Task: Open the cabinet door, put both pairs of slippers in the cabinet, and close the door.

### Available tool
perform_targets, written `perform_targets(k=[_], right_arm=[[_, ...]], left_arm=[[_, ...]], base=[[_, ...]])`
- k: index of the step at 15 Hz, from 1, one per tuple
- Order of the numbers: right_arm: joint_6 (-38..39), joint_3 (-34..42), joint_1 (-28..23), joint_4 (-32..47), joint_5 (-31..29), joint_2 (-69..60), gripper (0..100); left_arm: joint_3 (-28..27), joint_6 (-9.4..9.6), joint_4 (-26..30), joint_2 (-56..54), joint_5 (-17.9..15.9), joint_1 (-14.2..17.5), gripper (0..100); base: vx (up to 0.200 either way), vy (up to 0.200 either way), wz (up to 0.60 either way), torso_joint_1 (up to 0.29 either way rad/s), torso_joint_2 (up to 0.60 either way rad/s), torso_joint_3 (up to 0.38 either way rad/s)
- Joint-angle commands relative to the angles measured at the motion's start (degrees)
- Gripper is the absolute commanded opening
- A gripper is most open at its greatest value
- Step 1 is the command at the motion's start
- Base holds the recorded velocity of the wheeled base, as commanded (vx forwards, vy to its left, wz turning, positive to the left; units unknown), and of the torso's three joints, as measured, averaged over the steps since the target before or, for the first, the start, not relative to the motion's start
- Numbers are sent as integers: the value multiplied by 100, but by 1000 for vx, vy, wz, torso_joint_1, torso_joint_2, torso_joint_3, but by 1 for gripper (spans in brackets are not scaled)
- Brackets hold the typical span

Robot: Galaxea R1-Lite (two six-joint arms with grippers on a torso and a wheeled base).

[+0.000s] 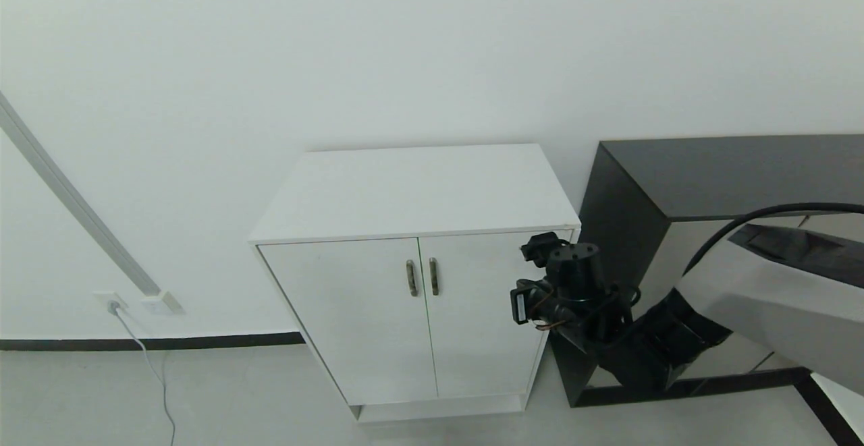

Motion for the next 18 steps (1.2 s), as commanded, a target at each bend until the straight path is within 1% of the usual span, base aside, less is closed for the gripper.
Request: perform_targets(k=[1, 4, 7, 9, 12, 13, 14, 15, 16, 18], right_arm=[[1, 598, -130, -172, -107, -502, 0], [1, 1486, -349, -357, -133, -994, 0], [1, 2092, -587, -383, -511, -1443, 0], [-8, 2576, -798, -374, -652, -1829, 0], [-8, 3173, -1070, -383, -1197, -2172, 0], [-8, 3349, -1158, -383, -1267, -2330, 0], [-8, 3437, -1202, -383, -1276, -2436, 0], [-8, 3718, -1316, -383, -1285, -2752, 0], [-17, 3762, -1334, -383, -1285, -2805, 0], [-43, 4228, -1518, -365, -1285, -3341, 0]], left_arm=[[2, -8, 2, 1, 0, 1, 0], [2, -8, 2, 1, 0, 1, 0], [2, -8, 2, 1, 18, 1, 0], [2, -8, 2, 1, 18, 1, 0], [-7, -8, 2, 1, 18, 1, 0], [2, -8, 2, 1, 18, 1, 0], [2, -8, 2, 1, 18, 1, 0], [-7, -26, 2, 1, 18, 1, 0], [2, -17, 2, 1, 18, 1, 0], [2, -26, 2, 1, 18, 1, 0]], base=[[0, 0, 0, 0, 0, 0], [0, 0, 0, 0, 0, 0], [0, 0, 0, 0, 0, 0], [0, 0, 0, 0, 0, 0], [0, 0, 0, 0, 0, 0], [0, 0, 0, 0, 0, 0], [0, 0, 0, 0, 0, 0], [0, 0, 0, 0, 0, 0], [0, 0, 0, 0, 0, 0], [0, 0, 0, 0, 0, 0]])
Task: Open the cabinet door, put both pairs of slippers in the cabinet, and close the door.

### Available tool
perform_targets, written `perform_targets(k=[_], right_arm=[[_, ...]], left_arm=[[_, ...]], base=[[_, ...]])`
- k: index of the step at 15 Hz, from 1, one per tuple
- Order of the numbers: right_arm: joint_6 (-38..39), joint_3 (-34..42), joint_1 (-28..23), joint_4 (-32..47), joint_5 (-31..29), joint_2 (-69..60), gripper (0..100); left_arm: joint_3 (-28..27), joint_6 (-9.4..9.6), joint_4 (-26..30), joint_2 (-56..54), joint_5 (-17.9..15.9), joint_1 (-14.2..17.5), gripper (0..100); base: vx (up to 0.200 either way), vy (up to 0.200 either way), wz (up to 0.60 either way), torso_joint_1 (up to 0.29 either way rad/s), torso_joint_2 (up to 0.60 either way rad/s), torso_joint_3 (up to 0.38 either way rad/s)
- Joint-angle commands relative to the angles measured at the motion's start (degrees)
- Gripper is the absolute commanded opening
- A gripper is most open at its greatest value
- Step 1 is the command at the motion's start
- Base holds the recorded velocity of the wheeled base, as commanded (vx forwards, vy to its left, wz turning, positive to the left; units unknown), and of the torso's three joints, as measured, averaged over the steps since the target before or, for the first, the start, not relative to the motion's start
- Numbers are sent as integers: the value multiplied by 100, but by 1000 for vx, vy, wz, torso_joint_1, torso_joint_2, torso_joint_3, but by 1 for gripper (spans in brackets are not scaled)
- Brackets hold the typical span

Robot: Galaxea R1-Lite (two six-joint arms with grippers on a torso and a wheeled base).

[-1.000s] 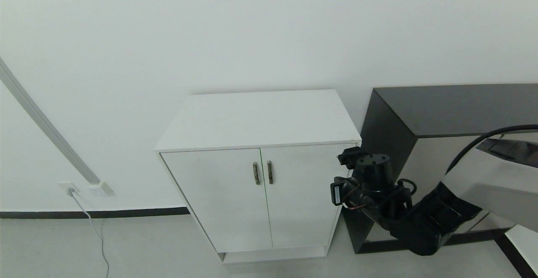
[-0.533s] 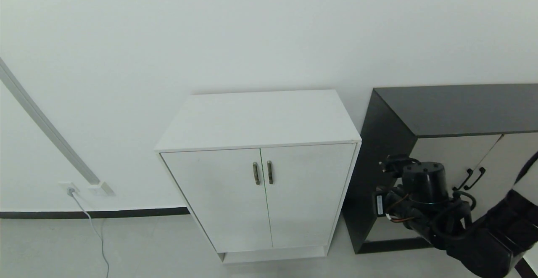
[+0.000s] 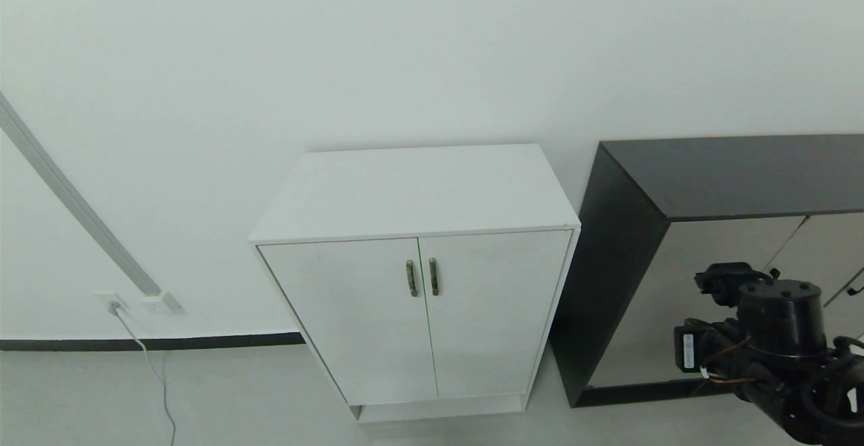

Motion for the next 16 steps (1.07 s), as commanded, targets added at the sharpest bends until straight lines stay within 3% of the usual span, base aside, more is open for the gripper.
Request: perform_targets(k=[1, 10, 16], right_arm=[[-29, 480, -202, 18, -3, -697, 0], [-468, 1825, -536, 255, 6, -2657, 0], [-468, 1614, -536, 2566, 67, -4600, 0]], left_arm=[[1, -1, 0, 1, -1, 1, 0], [-8, -1, 0, 1, -1, 1, 0], [-8, -1, 0, 1, -1, 1, 0]], base=[[0, 0, 0, 0, 0, 0], [0, 0, 0, 0, 0, 0], [0, 0, 0, 0, 0, 0]])
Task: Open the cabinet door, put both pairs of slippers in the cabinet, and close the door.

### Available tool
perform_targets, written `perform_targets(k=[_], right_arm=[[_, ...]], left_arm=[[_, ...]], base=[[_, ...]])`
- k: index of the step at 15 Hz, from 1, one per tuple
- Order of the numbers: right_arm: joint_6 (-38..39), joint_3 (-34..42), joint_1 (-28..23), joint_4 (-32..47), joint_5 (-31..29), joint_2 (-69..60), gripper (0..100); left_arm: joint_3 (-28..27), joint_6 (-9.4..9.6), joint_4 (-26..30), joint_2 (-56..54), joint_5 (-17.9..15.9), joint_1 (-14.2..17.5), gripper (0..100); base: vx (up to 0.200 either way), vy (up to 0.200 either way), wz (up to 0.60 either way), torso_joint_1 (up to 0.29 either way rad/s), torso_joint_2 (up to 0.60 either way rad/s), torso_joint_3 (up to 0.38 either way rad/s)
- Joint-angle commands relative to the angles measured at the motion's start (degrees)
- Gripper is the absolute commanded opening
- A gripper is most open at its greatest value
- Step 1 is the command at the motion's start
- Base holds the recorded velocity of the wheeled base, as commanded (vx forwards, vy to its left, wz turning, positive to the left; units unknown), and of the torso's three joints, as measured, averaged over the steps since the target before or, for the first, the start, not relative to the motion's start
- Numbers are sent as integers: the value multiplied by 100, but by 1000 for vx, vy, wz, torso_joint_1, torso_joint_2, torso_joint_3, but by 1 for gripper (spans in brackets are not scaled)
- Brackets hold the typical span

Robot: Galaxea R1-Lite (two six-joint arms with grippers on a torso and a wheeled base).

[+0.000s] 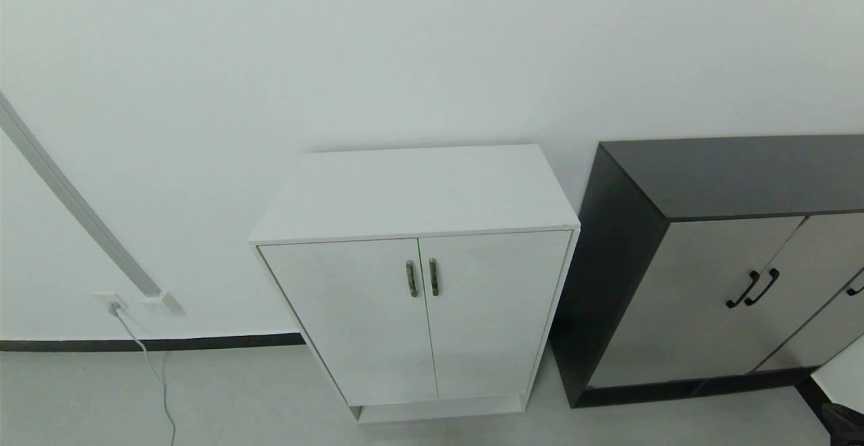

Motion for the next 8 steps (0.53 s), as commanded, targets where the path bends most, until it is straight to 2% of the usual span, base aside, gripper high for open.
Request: perform_targets(k=[1, 3, 8], right_arm=[[1, -178, 13, 685, 79, -988, 0], [1, -239, 13, 1151, 421, -1331, 0], [1, -72, 21, 1687, 1133, -1726, 0]], left_arm=[[5, -1, 2, 1, -8, 1, 0], [-4, -1, 2, 1, 1, 1, 0], [-4, -1, 2, 1, 1, 1, 0]], base=[[0, 0, 0, 0, 0, 0], [0, 0, 0, 0, 0, 0], [0, 0, 0, 0, 0, 0]])
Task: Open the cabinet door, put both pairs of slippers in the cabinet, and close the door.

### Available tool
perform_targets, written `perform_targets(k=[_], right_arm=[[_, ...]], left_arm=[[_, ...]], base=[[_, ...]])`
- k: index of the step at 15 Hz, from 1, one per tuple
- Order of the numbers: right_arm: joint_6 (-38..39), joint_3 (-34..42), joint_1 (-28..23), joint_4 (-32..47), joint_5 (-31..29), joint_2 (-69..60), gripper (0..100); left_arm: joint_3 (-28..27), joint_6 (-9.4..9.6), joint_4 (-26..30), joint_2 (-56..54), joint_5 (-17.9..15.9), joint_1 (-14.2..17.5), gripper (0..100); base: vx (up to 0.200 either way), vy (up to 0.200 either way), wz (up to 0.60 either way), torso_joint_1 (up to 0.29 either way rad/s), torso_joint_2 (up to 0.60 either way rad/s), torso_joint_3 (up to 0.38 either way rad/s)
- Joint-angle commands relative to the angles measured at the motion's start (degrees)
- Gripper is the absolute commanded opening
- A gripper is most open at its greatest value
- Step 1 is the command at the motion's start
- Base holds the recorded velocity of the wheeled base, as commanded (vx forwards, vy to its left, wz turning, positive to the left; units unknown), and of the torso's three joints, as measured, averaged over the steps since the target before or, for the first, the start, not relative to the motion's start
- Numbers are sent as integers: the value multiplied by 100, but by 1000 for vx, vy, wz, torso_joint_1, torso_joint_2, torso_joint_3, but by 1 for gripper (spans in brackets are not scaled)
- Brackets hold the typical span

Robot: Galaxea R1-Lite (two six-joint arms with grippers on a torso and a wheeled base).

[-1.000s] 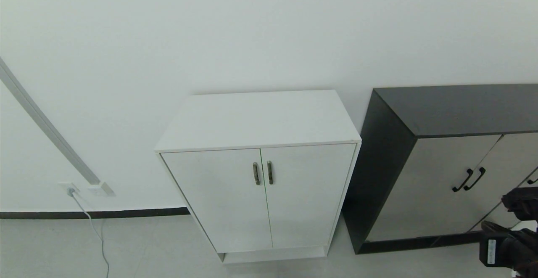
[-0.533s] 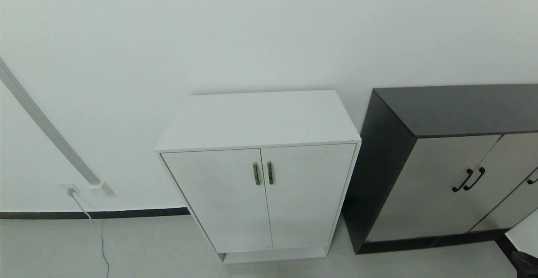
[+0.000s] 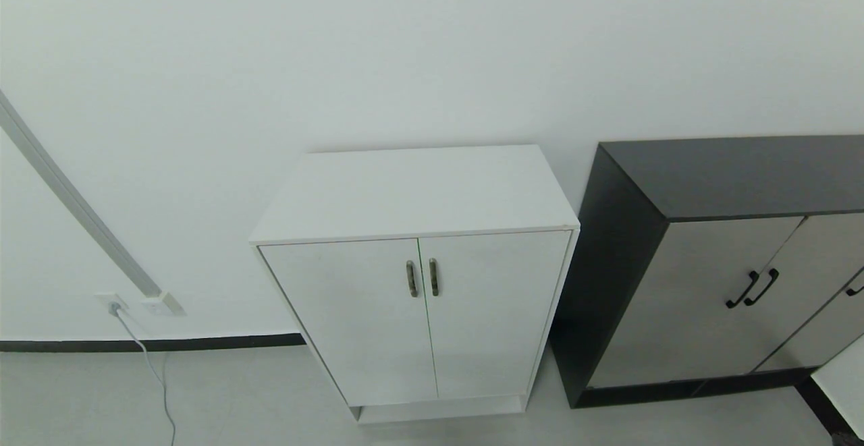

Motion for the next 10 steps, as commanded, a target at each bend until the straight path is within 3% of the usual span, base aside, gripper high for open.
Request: perform_targets(k=[1, 6, 10], right_arm=[[1, 126, 17, 155, 133, -207, 0], [1, 249, 34, 261, 616, -251, 0], [1, 249, 61, 920, 924, -620, 0]], left_arm=[[2, -4, 2, 1, 1, 1, 0], [-7, -4, 2, 1, 1, 1, 0], [2, -4, 2, 1, 1, 1, 0]], base=[[0, 0, 0, 0, 0, 0], [0, 0, 0, 0, 0, 0], [0, 0, 0, 0, 0, 0]])
